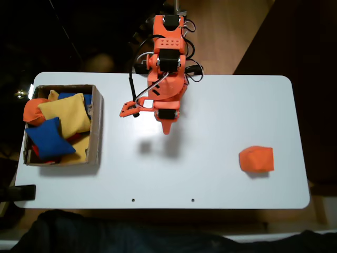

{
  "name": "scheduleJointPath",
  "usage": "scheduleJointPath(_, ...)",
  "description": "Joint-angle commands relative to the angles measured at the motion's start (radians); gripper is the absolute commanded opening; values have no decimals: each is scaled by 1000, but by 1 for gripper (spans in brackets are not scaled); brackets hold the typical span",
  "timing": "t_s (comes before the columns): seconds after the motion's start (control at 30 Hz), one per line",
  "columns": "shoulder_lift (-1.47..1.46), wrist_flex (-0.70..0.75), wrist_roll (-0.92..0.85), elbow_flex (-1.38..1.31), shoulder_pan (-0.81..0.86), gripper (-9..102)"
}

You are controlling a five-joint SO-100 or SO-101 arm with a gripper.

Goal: Grasp a bag and put it in the box.

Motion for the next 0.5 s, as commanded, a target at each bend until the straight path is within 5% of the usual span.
scheduleJointPath(0.0, -17, 18, 5, -83, -12, 0)
scheduleJointPath(0.47, -193, 31, -23, -313, -66, 0)
